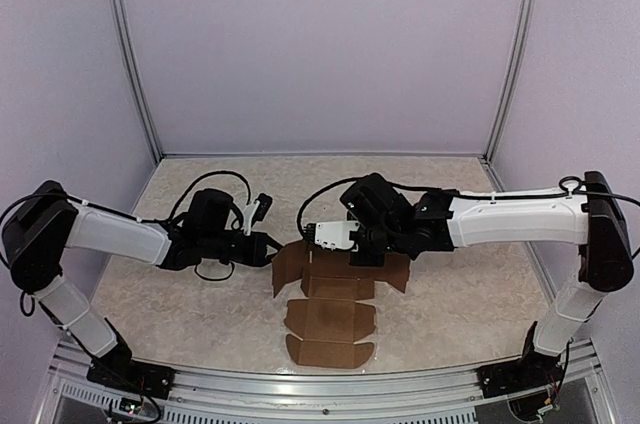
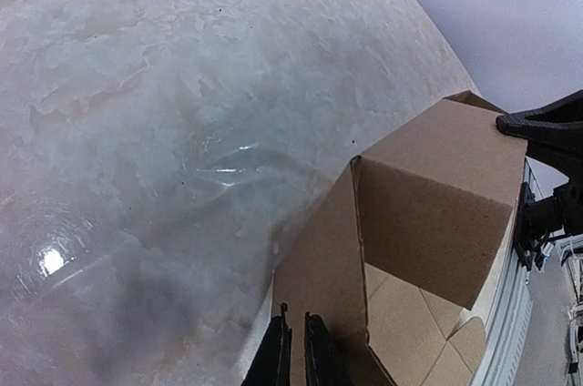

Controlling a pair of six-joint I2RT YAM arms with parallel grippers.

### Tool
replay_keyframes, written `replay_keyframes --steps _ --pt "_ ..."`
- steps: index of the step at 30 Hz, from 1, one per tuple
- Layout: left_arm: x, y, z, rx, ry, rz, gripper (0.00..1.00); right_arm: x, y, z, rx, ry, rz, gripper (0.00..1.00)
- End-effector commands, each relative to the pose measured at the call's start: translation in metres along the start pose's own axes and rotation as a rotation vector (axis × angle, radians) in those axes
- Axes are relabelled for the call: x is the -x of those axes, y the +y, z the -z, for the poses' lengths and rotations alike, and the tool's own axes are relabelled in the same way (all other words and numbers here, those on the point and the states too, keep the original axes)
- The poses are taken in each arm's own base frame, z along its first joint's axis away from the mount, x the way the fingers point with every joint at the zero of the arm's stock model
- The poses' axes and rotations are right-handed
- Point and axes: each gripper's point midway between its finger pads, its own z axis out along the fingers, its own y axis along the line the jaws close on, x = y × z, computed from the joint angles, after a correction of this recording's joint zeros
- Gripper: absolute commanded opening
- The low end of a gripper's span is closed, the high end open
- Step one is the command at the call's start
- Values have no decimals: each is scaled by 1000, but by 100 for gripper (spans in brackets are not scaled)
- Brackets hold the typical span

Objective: Fold the paper box

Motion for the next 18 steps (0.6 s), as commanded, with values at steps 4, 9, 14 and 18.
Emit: replay_keyframes --steps 4,9,14,18 --pt "-5 -22 0 -33 23 -23 8 5 2 6 -54 -8 -10 0" --pt "-8 -29 3 -39 19 -25 8 9 8 10 -74 -24 -3 0" --pt "-17 -33 4 -41 30 -22 9 10 13 14 -104 -28 12 0" --pt "-27 -33 6 -38 36 -23 10 11 19 18 -141 -43 33 0"
